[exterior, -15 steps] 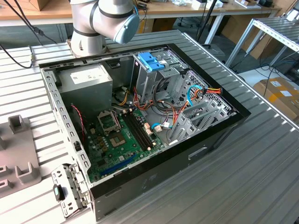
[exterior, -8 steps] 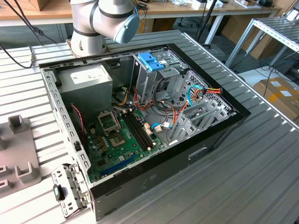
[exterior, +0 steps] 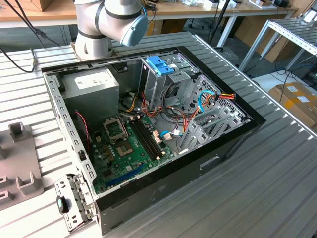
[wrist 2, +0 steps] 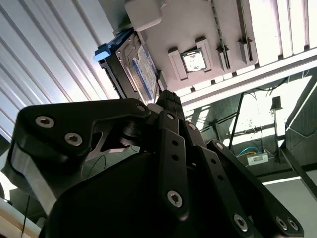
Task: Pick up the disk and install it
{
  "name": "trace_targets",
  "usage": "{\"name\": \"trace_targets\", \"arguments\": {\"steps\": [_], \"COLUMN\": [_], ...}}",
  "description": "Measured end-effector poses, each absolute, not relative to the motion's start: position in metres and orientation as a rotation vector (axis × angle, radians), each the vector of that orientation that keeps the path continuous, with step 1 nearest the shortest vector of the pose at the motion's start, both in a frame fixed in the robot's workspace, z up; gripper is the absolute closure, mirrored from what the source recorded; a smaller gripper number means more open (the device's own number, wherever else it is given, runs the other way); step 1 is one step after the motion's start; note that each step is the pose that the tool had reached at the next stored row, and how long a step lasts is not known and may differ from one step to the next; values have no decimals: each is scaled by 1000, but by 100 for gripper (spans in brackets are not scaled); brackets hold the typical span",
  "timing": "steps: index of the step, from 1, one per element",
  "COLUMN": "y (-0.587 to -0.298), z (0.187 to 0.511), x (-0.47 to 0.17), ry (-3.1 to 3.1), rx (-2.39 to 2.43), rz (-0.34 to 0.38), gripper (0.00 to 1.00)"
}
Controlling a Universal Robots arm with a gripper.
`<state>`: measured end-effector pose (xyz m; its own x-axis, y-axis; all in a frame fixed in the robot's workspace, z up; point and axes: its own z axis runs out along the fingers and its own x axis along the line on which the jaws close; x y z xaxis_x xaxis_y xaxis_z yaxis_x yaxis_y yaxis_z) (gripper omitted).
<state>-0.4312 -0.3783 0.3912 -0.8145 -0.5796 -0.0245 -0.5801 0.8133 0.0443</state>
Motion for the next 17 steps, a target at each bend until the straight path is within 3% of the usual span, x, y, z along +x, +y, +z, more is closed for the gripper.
{"name": "trace_targets", "arguments": {"steps": [17], "y": [-378], "z": [391], "x": [-431], "ry": [2950], "rx": [-1054], "rz": [78], "gripper": [89]}}
